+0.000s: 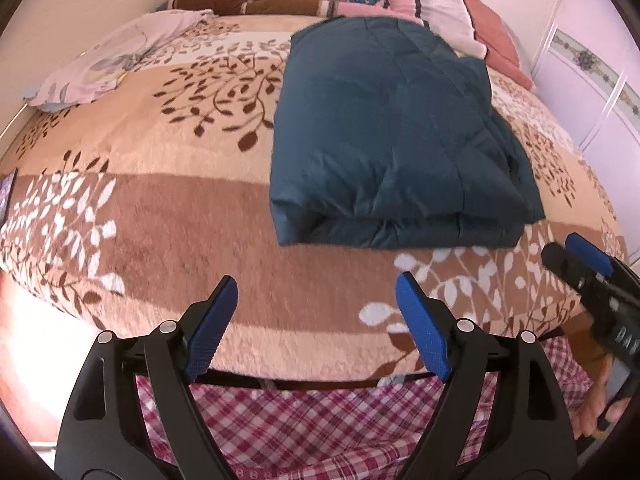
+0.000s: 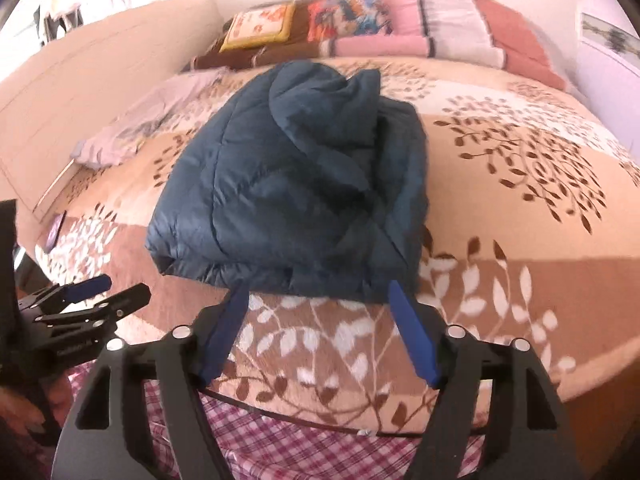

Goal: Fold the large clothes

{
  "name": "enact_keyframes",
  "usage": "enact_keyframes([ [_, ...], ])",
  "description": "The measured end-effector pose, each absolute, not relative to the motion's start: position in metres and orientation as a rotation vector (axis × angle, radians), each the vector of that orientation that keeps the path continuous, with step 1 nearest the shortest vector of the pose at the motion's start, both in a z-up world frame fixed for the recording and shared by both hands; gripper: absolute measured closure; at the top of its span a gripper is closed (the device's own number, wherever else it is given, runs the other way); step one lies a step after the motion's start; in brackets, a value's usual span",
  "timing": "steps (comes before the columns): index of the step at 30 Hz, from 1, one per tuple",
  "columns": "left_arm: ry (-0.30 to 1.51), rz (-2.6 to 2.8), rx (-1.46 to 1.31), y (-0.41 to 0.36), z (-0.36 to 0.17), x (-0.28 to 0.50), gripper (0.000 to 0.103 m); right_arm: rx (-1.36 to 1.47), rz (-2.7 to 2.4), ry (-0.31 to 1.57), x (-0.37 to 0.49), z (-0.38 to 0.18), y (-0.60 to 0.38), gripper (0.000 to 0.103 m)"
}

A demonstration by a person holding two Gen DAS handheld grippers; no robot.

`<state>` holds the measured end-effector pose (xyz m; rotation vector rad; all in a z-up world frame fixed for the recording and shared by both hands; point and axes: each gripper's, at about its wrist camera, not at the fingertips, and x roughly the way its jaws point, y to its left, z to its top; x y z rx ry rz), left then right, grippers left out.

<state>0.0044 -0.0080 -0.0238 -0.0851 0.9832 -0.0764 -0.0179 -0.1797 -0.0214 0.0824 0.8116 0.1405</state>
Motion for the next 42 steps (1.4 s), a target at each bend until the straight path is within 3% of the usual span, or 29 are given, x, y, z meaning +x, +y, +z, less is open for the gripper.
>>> enact_keyframes([
  [15,0.984,-0.102,-0.042,-0.017,-0.024,-0.007,0.022,-0.019,0.115,0.954,-0.029,-0.058,-0.156,0.032],
  [42,0.982,-0.087,-0.054,-0.010,-0.024,-0.011,0.022,-0.017,0.075,1.042,-0.027,-0.071,-0.156,0.032],
])
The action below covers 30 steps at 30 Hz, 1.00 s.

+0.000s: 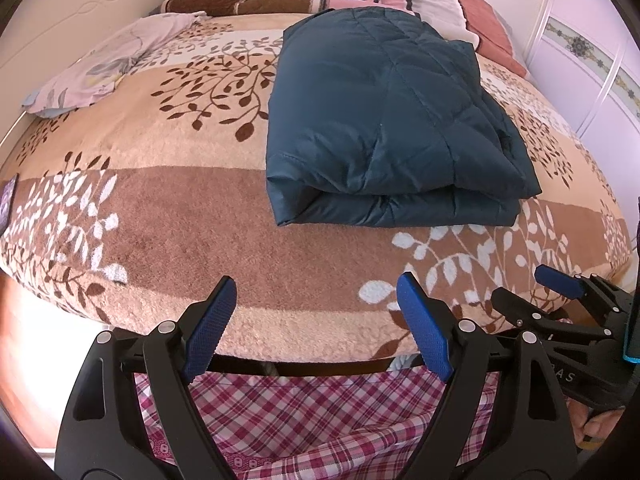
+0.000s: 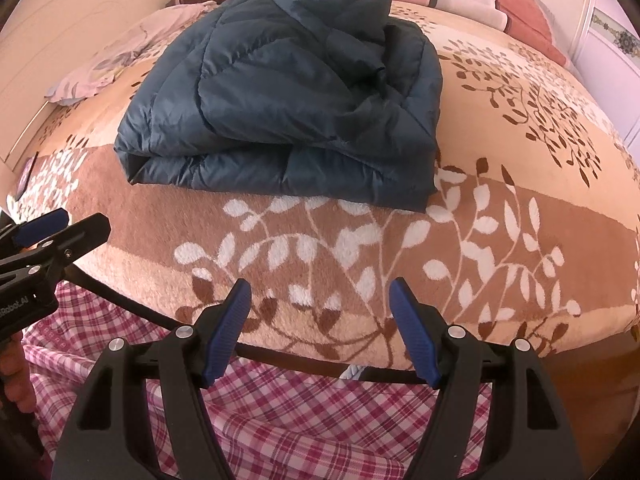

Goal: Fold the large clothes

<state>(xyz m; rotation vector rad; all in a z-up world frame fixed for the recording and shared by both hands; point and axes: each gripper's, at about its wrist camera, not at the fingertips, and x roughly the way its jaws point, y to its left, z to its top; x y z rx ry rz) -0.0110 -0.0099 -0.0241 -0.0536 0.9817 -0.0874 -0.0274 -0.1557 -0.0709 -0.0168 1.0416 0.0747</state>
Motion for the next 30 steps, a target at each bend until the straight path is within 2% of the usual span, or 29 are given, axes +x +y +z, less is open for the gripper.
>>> enact_keyframes([
  [30,1.003,-0.079,-0.051,-0.0121,-0.0296,-0.0094,0.022,0.014,0.084,1.064,-0.0245,-0.0775,-0.1642,0.032],
])
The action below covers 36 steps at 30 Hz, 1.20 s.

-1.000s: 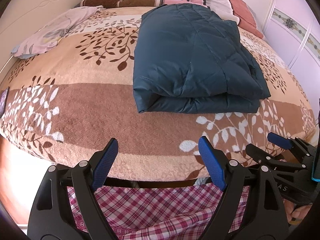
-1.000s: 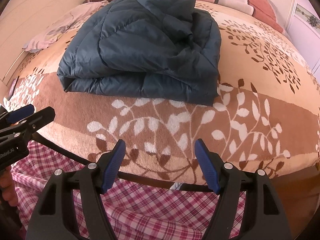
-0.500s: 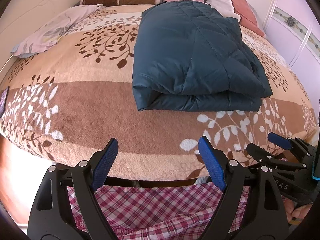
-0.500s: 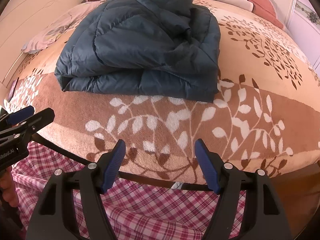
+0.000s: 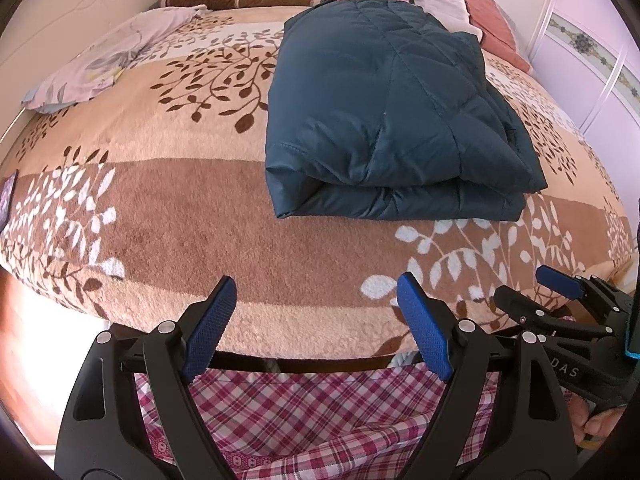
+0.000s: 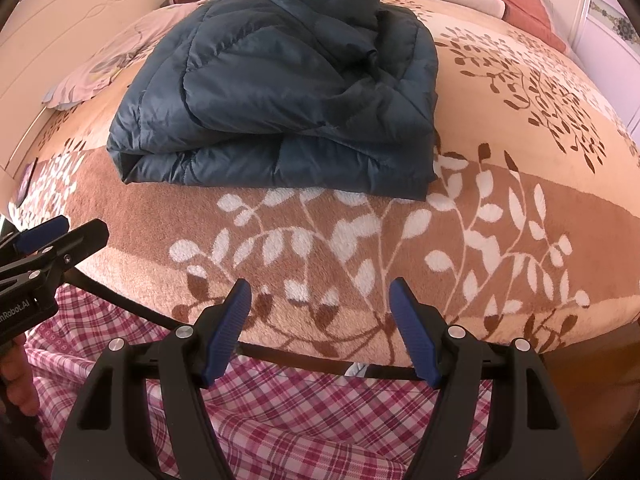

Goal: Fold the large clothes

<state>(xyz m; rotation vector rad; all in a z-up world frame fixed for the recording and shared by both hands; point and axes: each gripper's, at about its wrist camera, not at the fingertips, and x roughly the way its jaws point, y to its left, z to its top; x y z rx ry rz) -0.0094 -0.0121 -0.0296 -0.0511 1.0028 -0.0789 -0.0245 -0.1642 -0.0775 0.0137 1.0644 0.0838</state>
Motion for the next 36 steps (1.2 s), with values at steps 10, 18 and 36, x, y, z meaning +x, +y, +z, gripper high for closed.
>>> enact_keyframes([
  [10,1.006,-0.078,-0.051,-0.0118,-0.0302,-0.0088,0.022,0.015,0.084,1.066,-0.0246,-0.0785,-0.1639,0.032],
  [18,1.014,-0.075,-0.059,-0.0108,-0.0337,-0.0099,0.022,0.016,0.083,1.067,-0.0242,-0.0791,-0.1640,0.032],
  [36,1.009,-0.077,-0.053,-0.0135,-0.0317,-0.0097,0.022,0.014,0.084,1.071,-0.0249,-0.0810,-0.1632,0.032],
])
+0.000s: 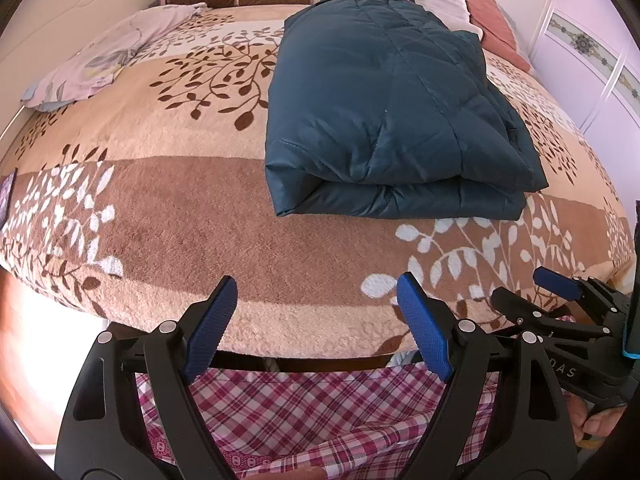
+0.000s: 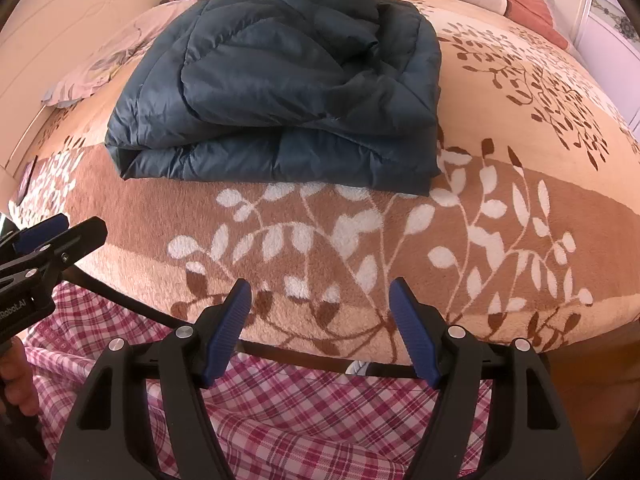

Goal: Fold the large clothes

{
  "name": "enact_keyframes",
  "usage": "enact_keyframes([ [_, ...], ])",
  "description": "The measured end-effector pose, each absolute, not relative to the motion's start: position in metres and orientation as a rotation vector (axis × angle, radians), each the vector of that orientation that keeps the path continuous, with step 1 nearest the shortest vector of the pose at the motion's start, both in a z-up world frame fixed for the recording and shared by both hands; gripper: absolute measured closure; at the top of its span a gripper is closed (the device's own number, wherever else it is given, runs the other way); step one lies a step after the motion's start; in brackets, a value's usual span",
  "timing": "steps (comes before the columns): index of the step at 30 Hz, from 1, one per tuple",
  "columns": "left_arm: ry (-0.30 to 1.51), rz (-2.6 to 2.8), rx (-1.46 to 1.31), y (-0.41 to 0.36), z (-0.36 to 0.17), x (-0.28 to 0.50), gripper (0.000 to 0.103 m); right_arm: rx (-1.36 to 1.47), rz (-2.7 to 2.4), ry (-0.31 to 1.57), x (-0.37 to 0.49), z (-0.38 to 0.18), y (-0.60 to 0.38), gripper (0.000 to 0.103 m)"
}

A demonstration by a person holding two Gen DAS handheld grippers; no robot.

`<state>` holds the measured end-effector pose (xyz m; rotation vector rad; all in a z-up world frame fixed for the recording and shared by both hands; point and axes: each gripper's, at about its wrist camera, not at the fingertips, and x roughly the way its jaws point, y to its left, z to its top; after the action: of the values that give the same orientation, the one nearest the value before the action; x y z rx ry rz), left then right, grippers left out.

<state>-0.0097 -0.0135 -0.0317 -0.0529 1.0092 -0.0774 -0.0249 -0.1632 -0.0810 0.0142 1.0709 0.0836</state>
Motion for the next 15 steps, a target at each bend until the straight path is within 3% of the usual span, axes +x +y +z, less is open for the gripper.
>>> enact_keyframes([
  [15,1.021,-0.075,-0.055,-0.0139,-0.0343,-0.0075,0.023,0.011,0.088,1.082,-0.0237,-0.0838,-0.1633,0.032],
])
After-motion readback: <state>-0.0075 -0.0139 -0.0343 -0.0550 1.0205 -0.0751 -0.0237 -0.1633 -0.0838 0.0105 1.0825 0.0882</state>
